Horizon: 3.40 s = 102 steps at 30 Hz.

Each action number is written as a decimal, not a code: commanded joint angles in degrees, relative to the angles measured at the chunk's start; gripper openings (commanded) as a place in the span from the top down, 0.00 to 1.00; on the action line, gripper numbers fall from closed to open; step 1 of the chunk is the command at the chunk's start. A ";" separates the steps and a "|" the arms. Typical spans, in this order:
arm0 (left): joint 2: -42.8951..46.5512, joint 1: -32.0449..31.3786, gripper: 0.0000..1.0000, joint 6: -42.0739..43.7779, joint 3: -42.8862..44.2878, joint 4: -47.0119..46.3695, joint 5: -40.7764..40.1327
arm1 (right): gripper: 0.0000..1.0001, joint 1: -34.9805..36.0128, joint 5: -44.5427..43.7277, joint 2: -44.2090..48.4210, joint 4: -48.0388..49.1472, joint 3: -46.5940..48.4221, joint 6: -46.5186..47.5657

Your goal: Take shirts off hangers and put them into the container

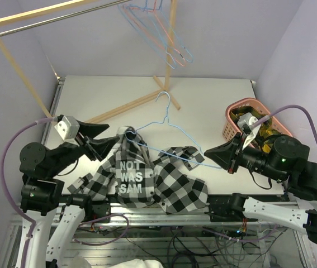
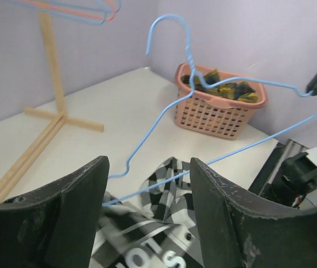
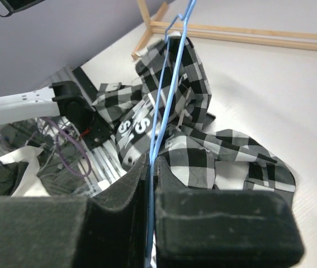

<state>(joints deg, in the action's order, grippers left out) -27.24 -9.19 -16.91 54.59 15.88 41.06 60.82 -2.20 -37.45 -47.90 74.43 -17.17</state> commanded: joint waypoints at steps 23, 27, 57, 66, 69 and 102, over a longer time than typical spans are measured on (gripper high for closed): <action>4.64 -0.04 0.47 4.42 -9.19 12.17 -30.24 | 1.00 -0.06 -27.62 -28.77 33.41 10.52 20.91; 3.89 -0.03 0.48 4.40 -9.33 12.16 -30.34 | 1.00 -0.83 -28.60 -37.95 40.84 16.75 26.28; 2.58 -0.13 0.51 4.35 -9.77 11.54 -28.67 | 1.00 -15.34 -5.43 -57.41 41.91 40.66 18.86; 2.55 -0.13 0.51 4.32 -9.76 11.54 -28.87 | 1.00 -15.36 -5.05 -62.60 39.17 45.61 19.17; 2.41 -0.13 0.51 4.42 -9.79 11.56 -28.83 | 0.75 -15.34 -4.97 -62.05 38.12 44.23 18.64; 2.42 -0.13 0.52 4.17 -10.03 11.33 -28.62 | 0.05 7.10 -0.71 -37.84 48.03 -27.69 -5.83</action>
<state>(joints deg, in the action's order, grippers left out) -24.71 -9.21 -12.45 45.15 27.90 11.99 66.30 2.44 -75.33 -4.56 48.10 -20.82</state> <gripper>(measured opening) 0.485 0.982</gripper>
